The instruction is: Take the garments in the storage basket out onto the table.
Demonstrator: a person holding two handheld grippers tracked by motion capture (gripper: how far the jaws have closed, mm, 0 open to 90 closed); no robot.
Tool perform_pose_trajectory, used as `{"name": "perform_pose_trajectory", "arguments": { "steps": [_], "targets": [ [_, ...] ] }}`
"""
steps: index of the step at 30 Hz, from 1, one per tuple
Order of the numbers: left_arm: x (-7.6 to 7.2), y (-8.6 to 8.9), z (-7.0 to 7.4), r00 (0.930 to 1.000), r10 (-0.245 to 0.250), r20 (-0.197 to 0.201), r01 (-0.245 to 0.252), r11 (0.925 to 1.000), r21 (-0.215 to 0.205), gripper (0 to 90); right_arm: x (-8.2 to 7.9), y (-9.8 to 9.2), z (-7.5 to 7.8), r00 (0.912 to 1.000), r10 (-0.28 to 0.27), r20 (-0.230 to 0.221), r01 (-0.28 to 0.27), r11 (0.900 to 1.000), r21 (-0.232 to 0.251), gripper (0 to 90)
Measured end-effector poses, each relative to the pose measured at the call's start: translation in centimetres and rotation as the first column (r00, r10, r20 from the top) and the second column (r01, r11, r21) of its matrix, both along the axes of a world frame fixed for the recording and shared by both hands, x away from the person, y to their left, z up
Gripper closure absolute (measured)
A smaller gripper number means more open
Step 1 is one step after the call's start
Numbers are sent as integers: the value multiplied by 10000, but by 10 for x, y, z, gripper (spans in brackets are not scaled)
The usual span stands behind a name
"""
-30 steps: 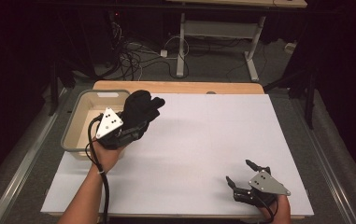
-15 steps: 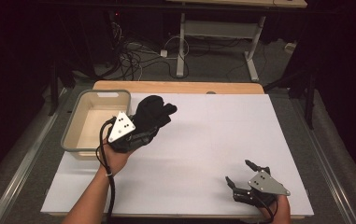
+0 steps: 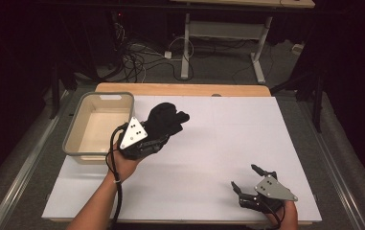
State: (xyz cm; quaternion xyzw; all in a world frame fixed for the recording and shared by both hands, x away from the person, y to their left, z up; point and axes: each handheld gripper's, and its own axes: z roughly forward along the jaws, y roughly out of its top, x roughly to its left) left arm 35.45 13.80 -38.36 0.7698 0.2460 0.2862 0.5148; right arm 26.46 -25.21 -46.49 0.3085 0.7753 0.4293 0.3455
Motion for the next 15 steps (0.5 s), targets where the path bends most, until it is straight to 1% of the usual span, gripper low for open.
{"name": "perform_pose_trajectory", "arguments": {
  "steps": [5, 8, 11, 12, 13, 14, 15],
  "targets": [
    [1, -5, -3, 9999, -134, -75, 135, 9999, 97, 416, 0, 1, 0, 10000, 15, 6, -15, 10000, -11, 159],
    [1, -11, -6, 9995, -284, -159, 288, 9992, 291, 416, 0, 0, 0, 10000, 20, 0, -20, 10000, 3, 159],
    [1, -14, -8, 9993, -326, -193, 332, 9989, 320, 416, 0, 0, 0, 10000, 14, 1, -14, 10000, -3, 159],
    [2, -17, -10, 9993, -367, -109, 371, 9983, 448, 415, 0, 0, 0, 10000, 23, 2, -23, 10000, -12, 159],
    [2, -17, -10, 9993, -367, -109, 371, 9983, 448, 415, 0, 0, 0, 10000, 23, 2, -23, 10000, -12, 159],
    [1, -21, -11, 9988, -473, -160, 482, 9972, 576, 415, 0, 0, 0, 10000, 21, 1, -21, 10000, -21, 159],
    [1, -21, -11, 9988, -473, -160, 482, 9972, 576, 415, 0, 0, 0, 10000, 21, 1, -21, 10000, -21, 159]
  ]
}}
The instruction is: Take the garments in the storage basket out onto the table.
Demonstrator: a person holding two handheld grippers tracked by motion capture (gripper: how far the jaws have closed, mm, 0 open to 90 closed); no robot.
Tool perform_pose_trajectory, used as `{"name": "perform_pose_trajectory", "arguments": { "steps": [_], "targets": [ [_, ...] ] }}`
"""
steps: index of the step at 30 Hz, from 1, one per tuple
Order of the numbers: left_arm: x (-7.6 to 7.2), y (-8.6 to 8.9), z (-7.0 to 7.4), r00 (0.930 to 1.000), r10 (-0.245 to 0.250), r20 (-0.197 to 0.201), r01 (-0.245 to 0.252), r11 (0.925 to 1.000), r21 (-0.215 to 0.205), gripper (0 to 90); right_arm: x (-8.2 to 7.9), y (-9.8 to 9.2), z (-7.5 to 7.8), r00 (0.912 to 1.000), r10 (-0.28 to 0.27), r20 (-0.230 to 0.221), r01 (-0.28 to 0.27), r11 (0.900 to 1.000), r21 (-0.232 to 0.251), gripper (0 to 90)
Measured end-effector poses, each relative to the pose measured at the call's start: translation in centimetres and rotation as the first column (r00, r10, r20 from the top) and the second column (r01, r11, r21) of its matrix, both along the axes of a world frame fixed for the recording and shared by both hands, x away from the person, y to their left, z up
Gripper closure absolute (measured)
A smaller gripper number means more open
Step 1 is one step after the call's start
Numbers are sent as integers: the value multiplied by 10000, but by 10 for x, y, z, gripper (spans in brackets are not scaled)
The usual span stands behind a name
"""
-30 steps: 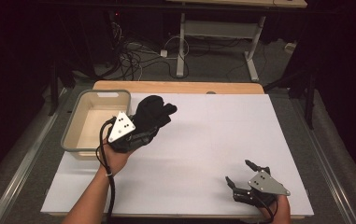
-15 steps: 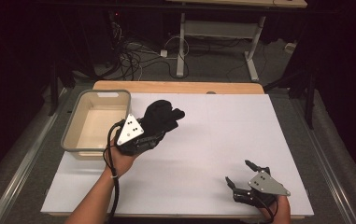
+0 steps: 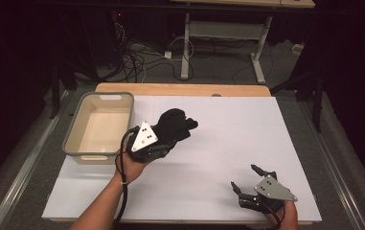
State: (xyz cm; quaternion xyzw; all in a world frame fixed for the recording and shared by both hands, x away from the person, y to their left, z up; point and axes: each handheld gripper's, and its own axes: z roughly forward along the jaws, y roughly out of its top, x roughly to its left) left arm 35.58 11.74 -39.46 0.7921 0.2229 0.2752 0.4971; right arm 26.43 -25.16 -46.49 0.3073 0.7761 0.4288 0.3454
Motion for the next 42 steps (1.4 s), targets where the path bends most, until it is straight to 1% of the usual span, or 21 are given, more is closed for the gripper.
{"name": "perform_pose_trajectory", "arguments": {
  "steps": [2, 3, 6, 9, 11, 12, 16, 18, 19, 22, 23, 24, 26, 27, 30, 32, 33, 35, 38, 39, 42],
  "targets": [
    [0, -4, -2, 10000, -79, -55, 80, 10000, 44, 415, 0, 0, 0, 10000, 14, -4, -14, 10000, -8, 159],
    [0, -9, -5, 9995, -213, -225, 215, 9997, 100, 414, 0, 0, 0, 10000, 18, -4, -18, 10000, -24, 159],
    [0, -13, -9, 9991, -297, -300, 303, 9993, 196, 410, 0, 0, 0, 10000, 25, -2, -25, 10000, -35, 159],
    [2, -23, -17, 9975, -480, -511, 505, 9976, 479, 409, 0, 1, -1, 10000, 28, -22, -28, 10000, -46, 159],
    [3, -25, -20, 9972, -516, -545, 543, 9973, 490, 409, 0, 1, -1, 10000, 31, -29, -31, 10000, -51, 159],
    [4, -30, -24, 9956, -603, -723, 646, 9962, 583, 408, 0, 1, -1, 10000, 49, -17, -49, 10000, -71, 159],
    [6, -37, -32, 9930, -748, -910, 815, 9940, 724, 405, 0, 1, -1, 10000, 40, -37, -40, 10000, -67, 159],
    [6, -43, -38, 9904, -857, -1085, 961, 9909, 942, 403, 0, 1, -1, 10000, 53, -36, -53, 9999, -89, 159],
    [7, -48, -43, 9870, -956, -1289, 1090, 9889, 1009, 400, 0, 1, -1, 10000, 71, -41, -71, 9999, -91, 159],
    [7, -51, -47, 9855, -990, -1378, 1144, 9875, 1086, 398, 0, 1, -1, 10000, 76, -46, -77, 9999, -108, 160],
    [7, -54, -50, 9825, -1080, -1515, 1260, 9854, 1146, 398, 0, 1, -1, 10000, 83, -48, -83, 9999, -103, 160],
    [7, -56, -51, 9822, -1084, -1532, 1271, 9849, 1176, 396, 0, 1, -1, 10000, 87, -47, -87, 9999, -110, 159],
    [7, -57, -53, 9805, -1122, -1613, 1322, 9841, 1187, 391, 0, 1, -1, 9999, 121, -71, -122, 9999, -106, 159],
    [9, -58, -55, 9777, -1147, -1760, 1373, 9830, 1221, 386, 0, 1, -1, 9999, 120, -83, -121, 9999, -115, 160],
    [10, -59, -57, 9762, -1093, -1875, 1340, 9832, 1243, 367, 0, 1, -2, 9999, 121, -96, -122, 9999, -117, 159],
    [11, -60, -60, 9741, -1062, -1994, 1344, 9818, 1339, 336, 0, 2, -2, 9999, 122, -97, -124, 9998, -153, 160],
    [13, -61, -61, 9697, -1117, -2172, 1418, 9816, 1282, 320, 0, 2, -2, 9999, 125, -98, -127, 9998, -141, 160],
    [14, -61, -62, 9684, -1120, -2228, 1429, 9814, 1278, 282, 0, 2, -2, 9999, 128, -100, -130, 9998, -160, 159],
    [14, -60, -62, 9677, -1148, -2243, 1441, 9824, 1188, 256, 0, 2, -2, 9998, 145, -115, -146, 9998, -156, 160],
    [14, -59, -61, 9694, -1102, -2195, 1362, 9849, 1070, 238, 0, 2, -2, 9998, 147, -117, -149, 9998, -160, 160],
    [14, -59, -60, 9705, -1097, -2146, 1339, 9858, 1015, 221, 0, 2, -2, 9998, 161, -131, -163, 9997, -172, 160]
  ]
}}
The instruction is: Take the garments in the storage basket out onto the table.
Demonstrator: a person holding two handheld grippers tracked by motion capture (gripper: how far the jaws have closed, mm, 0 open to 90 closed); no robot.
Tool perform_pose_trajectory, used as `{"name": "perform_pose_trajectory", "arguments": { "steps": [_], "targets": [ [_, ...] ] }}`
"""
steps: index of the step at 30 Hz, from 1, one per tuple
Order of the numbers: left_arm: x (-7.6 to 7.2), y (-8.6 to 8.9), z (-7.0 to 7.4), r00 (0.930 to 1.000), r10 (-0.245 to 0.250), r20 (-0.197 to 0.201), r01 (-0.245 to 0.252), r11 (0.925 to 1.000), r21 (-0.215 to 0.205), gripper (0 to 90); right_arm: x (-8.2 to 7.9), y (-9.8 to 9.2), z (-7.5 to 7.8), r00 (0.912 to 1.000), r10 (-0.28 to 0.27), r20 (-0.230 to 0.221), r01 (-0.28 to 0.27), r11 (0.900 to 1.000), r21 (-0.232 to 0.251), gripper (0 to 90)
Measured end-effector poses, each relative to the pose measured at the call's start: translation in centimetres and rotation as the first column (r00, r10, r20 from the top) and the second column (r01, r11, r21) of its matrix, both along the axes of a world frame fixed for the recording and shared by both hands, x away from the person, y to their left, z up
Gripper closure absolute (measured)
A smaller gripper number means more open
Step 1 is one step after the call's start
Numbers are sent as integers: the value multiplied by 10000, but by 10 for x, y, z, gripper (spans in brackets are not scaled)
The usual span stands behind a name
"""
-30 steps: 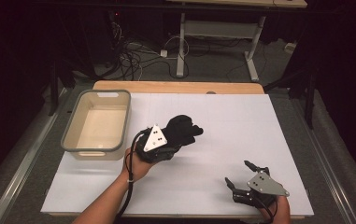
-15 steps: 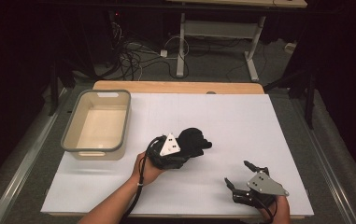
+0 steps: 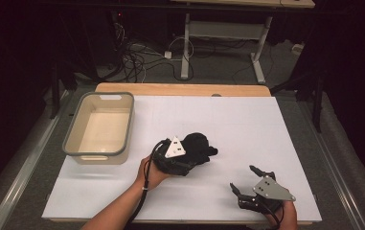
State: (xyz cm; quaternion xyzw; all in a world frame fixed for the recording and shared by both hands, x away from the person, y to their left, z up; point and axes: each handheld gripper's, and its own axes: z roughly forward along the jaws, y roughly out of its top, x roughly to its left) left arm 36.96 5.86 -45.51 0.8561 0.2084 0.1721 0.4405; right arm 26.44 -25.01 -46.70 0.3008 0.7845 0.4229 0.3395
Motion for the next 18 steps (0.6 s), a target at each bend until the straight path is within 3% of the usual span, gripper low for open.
{"name": "perform_pose_trajectory", "arguments": {
  "steps": [4, 10, 12, 13, 18],
  "targets": [
    [-1, 1, 2, 10000, 17, 65, -15, 9995, -313, 149, 0, 0, 0, 10000, 33, -3, -33, 10000, -19, 160],
    [-4, 6, 8, 9989, 131, 450, -94, 9967, -800, 144, 0, 1, -1, 10000, 32, -26, -32, 10000, -36, 160],
    [-5, 7, 11, 9983, 91, 584, -32, 9951, -993, 144, 0, 1, -1, 10000, 32, -29, -32, 10000, -39, 159],
    [-6, 10, 15, 9981, -173, 588, 247, 9915, -1277, 145, 0, 1, -1, 10000, 39, -36, -39, 10000, -49, 160],
    [-8, 17, 24, 9960, -6, 894, 156, 9858, -1673, 147, 0, 2, -1, 10000, 82, -38, -82, 9999, -93, 159]
  ]
}}
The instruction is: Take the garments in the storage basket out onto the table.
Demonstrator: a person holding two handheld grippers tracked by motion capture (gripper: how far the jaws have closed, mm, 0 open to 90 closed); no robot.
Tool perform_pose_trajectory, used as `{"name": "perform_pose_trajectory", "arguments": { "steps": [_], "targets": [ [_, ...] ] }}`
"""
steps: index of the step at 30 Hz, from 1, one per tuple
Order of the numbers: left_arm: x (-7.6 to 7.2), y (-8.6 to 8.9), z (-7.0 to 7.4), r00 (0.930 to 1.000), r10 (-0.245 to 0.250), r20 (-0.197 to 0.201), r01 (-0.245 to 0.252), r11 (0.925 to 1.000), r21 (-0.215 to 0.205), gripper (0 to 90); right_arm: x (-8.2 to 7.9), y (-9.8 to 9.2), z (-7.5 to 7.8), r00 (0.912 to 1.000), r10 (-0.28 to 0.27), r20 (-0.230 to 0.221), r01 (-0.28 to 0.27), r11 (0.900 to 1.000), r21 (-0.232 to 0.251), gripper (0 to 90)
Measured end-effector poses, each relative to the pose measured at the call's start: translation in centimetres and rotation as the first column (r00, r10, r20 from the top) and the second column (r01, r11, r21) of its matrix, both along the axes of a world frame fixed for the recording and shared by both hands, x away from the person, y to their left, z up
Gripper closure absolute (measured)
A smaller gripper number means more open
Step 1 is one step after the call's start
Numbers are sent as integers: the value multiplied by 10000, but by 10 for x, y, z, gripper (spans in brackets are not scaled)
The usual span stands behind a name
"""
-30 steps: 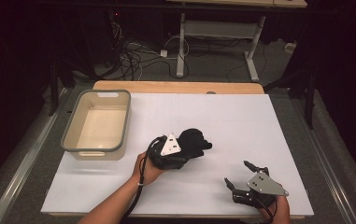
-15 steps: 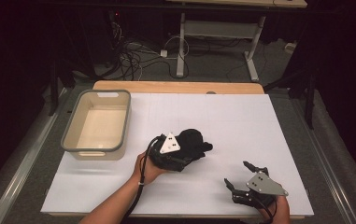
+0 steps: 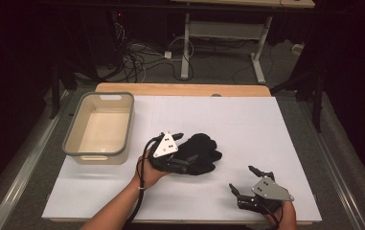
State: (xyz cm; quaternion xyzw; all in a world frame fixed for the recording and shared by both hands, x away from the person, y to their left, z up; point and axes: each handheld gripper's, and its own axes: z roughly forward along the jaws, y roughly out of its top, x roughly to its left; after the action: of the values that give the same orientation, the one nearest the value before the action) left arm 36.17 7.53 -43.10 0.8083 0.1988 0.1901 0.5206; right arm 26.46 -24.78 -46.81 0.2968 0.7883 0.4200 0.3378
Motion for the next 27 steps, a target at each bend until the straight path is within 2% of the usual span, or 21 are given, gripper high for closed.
{"name": "perform_pose_trajectory", "arguments": {
  "steps": [3, 6, 7, 13, 14, 17, 22, 27],
  "targets": [
    [0, 5, 5, 9998, 136, 152, -135, 9999, -39, 148, 0, 1, 0, 10000, 16, 10, -16, 10000, -2, 159],
    [0, 6, 6, 9994, 223, 261, -225, 9997, 90, 149, 0, 1, 0, 10000, 1, -10, -1, 10000, 19, 160],
    [-1, 7, 7, 9986, 322, 428, -331, 9992, 208, 149, 0, 1, 0, 10000, 6, -8, -6, 10000, 33, 160],
    [-2, 11, 11, 9970, 469, 618, -489, 9983, 317, 152, 0, 0, 0, 10000, 21, -26, -21, 10000, 66, 160],
    [-4, 12, 13, 9947, 591, 841, -625, 9973, 384, 152, 0, 0, 0, 10000, 7, -12, -7, 10000, 84, 159],
    [-5, 15, 16, 9931, 621, 998, -664, 9970, 398, 152, 0, 0, 0, 10000, -8, -20, 8, 10000, 93, 160],
    [-6, 19, 20, 9914, 670, 1127, -714, 9968, 360, 153, -1, 0, 0, 10000, -13, -7, 13, 9999, 108, 159],
    [-8, 22, 23, 9905, 622, 1226, -699, 9958, 591, 161, -1, -1, 1, 10000, -12, 39, 12, 9999, 125, 160]
  ]
}}
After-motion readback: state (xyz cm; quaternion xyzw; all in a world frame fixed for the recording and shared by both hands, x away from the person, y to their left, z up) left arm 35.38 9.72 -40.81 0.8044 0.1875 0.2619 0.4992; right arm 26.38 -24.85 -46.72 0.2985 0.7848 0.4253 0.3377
